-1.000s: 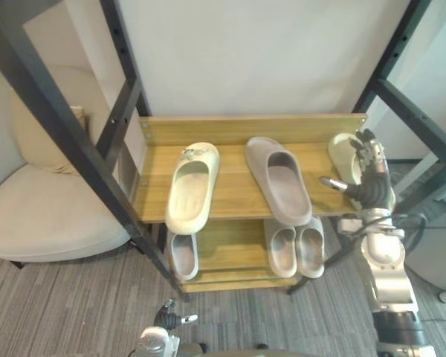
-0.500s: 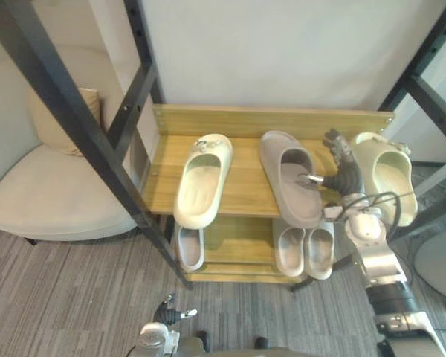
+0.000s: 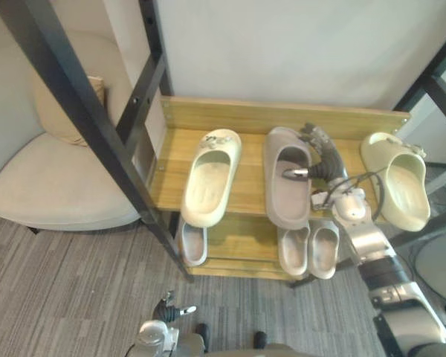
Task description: Organize the slippers on the shoe rack
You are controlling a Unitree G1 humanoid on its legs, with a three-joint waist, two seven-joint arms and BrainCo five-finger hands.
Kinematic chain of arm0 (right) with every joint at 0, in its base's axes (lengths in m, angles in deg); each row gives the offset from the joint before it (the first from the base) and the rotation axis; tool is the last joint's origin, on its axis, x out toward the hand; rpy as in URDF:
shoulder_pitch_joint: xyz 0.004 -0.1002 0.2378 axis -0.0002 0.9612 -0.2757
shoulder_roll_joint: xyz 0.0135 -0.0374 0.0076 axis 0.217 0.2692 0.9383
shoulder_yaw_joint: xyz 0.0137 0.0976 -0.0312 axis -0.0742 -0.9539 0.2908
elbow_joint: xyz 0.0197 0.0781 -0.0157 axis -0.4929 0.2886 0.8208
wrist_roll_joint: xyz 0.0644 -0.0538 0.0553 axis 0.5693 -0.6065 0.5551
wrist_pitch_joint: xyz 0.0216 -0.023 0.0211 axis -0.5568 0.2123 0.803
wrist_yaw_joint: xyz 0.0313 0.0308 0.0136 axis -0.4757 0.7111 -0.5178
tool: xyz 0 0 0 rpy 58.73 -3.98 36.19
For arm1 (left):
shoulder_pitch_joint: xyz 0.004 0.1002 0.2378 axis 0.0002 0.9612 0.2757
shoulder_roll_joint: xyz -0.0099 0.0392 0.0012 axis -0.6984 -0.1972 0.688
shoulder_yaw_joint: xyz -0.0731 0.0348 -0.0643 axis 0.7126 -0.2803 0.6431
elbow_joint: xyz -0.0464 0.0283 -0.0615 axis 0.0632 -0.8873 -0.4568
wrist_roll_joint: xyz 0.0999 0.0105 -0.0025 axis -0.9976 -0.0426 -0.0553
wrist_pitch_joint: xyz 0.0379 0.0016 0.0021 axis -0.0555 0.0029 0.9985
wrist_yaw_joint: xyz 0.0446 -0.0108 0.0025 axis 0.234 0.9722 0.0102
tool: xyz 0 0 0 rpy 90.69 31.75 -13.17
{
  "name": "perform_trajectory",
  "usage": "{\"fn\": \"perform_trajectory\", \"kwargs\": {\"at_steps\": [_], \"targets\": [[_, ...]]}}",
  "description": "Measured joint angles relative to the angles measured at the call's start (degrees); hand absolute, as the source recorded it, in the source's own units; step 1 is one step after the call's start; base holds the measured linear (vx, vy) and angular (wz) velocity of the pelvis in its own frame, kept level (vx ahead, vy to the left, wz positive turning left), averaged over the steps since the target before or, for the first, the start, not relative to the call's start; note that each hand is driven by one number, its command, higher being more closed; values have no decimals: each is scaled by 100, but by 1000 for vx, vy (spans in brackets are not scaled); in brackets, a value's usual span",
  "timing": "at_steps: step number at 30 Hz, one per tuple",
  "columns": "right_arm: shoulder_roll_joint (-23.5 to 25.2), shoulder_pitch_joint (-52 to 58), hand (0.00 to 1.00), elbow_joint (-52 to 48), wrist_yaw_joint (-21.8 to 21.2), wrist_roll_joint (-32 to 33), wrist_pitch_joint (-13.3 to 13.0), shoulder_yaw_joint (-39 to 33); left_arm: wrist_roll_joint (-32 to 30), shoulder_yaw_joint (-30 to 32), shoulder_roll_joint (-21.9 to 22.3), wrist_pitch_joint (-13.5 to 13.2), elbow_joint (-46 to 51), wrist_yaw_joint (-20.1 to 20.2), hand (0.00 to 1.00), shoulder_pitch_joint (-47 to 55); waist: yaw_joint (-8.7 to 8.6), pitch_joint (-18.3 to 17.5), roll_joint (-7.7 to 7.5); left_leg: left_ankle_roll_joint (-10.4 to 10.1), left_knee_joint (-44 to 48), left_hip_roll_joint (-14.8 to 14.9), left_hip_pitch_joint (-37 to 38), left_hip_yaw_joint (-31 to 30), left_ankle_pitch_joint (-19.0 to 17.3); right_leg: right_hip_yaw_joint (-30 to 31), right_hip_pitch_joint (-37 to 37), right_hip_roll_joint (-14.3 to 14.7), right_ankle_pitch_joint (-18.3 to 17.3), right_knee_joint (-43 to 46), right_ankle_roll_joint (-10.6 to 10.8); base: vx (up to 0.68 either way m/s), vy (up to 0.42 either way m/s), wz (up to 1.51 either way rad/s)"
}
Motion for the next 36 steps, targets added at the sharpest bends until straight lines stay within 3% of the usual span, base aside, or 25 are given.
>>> {"fn": "perform_trajectory", "kwargs": {"at_steps": [6,12,17,22,28,36], "targets": [[-165,-299,100,63,-114,168,-5,237,69,28,-4,-1,41,-11,0,-18,33,117,-18,-79,-495,29,198,-74,328,-36,-14,21,-4,6,5,-75,-47,5],[-169,-266,100,-13,-239,233,-4,245,69,27,-11,3,38,-10,0,-12,32,118,-29,-106,-588,34,287,-68,373,-13,-4,17,-92,13,104,-50,-38,-2],[-217,199,100,-721,-228,232,-2,116,71,32,-11,10,41,-8,0,-5,-6,119,-27,-107,-588,20,287,-58,373,10,-7,3,-135,-4,128,0,0,0],[-209,749,100,-1693,-176,178,-12,-486,67,50,-12,21,44,-5,0,7,-39,116,-29,-102,-587,16,298,-56,368,26,-6,-2,-129,8,130,3,0,-1],[-123,997,100,-2949,49,180,-295,-1196,53,154,-9,28,46,-1,0,90,-170,76,-24,-93,-587,65,416,77,327,166,0,4,-127,98,128,-14,-10,-12],[185,1698,100,-3934,-119,445,-697,-1388,35,145,5,22,29,29,0,231,-312,-155,52,-112,-587,77,499,285,290,350,-28,11,-134,130,129,-45,-10,-15]]}}
